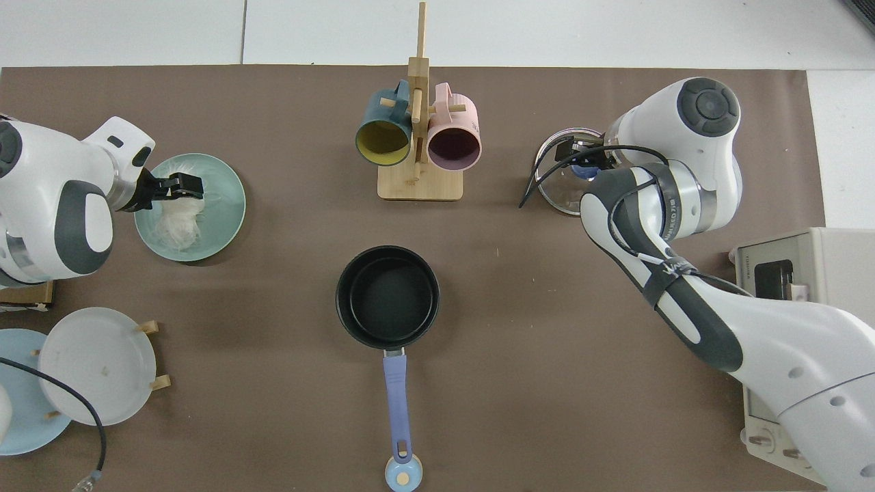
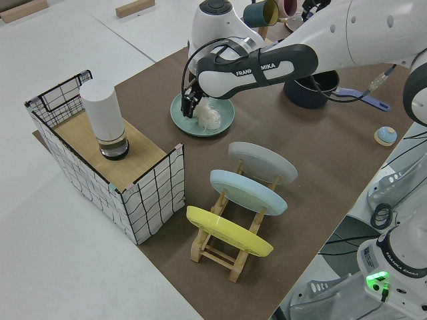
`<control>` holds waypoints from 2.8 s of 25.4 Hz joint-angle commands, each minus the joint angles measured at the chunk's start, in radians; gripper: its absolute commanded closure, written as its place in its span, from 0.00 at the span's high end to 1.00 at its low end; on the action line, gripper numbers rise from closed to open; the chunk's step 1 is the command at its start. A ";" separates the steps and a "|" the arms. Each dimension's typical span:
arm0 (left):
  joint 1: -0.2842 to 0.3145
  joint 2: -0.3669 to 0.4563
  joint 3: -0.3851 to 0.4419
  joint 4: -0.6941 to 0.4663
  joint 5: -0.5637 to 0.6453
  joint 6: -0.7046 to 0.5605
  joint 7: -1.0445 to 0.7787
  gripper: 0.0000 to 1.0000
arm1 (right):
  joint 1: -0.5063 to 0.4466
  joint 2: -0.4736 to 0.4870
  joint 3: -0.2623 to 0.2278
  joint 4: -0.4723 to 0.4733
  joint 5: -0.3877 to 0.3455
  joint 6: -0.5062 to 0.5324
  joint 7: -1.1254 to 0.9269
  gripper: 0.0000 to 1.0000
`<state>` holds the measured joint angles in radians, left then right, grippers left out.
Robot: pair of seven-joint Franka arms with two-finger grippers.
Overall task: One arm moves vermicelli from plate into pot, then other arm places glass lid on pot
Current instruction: 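Grasp the vermicelli with the left gripper while the right gripper grasps the lid, then carry the vermicelli with the left gripper over the black saucepan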
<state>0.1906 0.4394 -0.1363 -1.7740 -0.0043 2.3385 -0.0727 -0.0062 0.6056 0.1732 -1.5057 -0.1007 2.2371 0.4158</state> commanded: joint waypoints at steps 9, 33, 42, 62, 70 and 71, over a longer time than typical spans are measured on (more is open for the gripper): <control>-0.023 0.005 -0.006 -0.010 0.030 0.007 -0.157 0.00 | -0.005 -0.004 0.011 -0.057 -0.019 0.081 0.077 1.00; -0.043 -0.490 -0.212 0.031 -0.006 -0.671 -0.357 0.00 | -0.008 -0.056 0.012 0.032 -0.067 -0.079 0.060 0.00; -0.072 -0.521 -0.253 0.025 -0.016 -0.726 -0.429 0.00 | -0.006 -0.188 0.045 0.015 -0.060 -0.214 0.066 0.00; -0.198 -0.482 -0.275 -0.163 -0.178 -0.349 -0.596 0.00 | -0.012 -0.510 0.083 -0.364 0.084 -0.218 0.146 0.00; -0.230 -0.461 -0.279 -0.209 -0.183 -0.262 -0.621 0.00 | -0.008 -0.572 0.084 -0.467 0.090 -0.162 0.179 0.00; -0.250 -0.440 -0.279 -0.217 -0.184 -0.237 -0.633 0.00 | -0.009 -0.573 0.084 -0.470 0.093 -0.160 0.179 0.00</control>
<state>-0.0179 -0.0162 -0.4254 -1.9469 -0.1701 2.0248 -0.6764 -0.0059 0.0914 0.2529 -1.8916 -0.0268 2.0189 0.5632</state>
